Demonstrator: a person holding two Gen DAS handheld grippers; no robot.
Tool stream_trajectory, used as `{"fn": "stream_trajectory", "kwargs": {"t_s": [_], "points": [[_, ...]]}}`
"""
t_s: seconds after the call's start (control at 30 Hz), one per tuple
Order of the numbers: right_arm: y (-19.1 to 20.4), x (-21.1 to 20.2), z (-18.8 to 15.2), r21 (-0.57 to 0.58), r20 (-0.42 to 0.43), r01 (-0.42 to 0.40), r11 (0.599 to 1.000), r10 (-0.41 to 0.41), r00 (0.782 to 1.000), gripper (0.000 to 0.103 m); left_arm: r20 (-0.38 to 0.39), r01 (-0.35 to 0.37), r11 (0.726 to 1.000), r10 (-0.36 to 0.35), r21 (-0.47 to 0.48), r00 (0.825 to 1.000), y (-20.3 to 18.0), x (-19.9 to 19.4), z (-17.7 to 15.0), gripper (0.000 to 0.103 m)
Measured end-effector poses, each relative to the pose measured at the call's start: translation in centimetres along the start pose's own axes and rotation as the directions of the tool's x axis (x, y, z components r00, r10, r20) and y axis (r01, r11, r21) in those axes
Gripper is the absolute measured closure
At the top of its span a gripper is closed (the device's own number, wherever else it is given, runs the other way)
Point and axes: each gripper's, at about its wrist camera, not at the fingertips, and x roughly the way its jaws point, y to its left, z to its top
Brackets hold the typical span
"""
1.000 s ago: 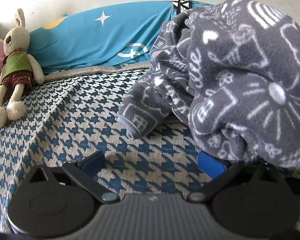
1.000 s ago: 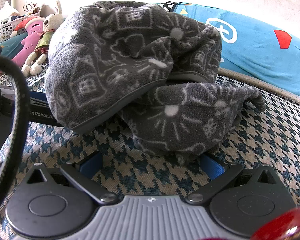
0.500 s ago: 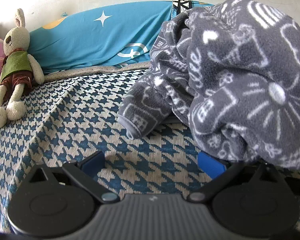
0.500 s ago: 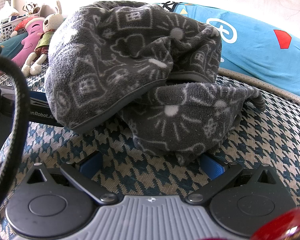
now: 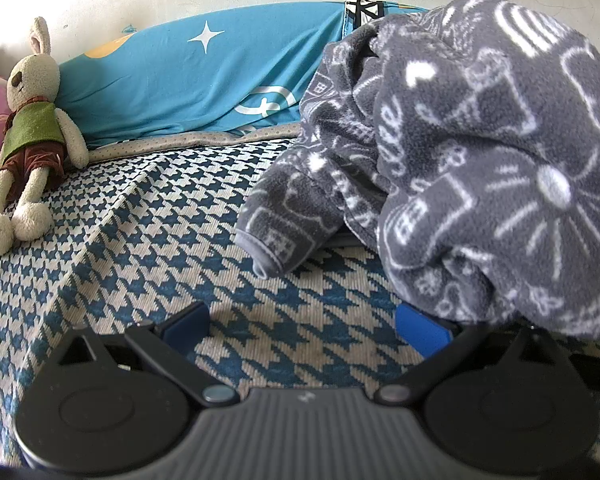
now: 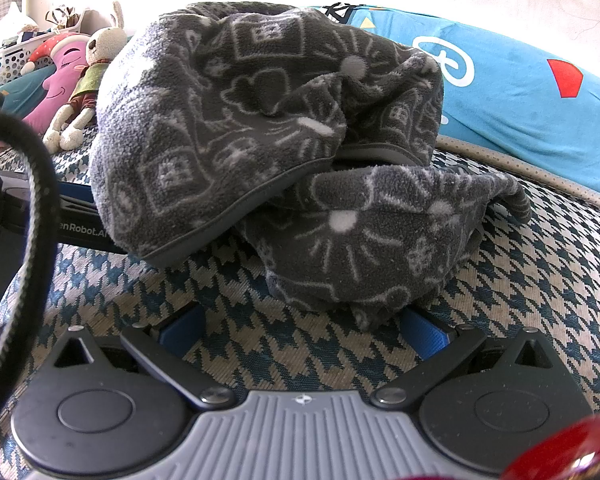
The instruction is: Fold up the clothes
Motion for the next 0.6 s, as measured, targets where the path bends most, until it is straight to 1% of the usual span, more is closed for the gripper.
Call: {"fn": "stream_trajectory", "kwargs": {"t_s": [0.6], "points": [[0.10, -0.20, 0.00, 0.000, 0.000, 0.000, 1.000, 0.000, 1.000, 0.000, -0.001, 0.000, 1.000, 0.000, 0.000, 1.000, 0.11, 0.07, 0.02, 0.000]]}}
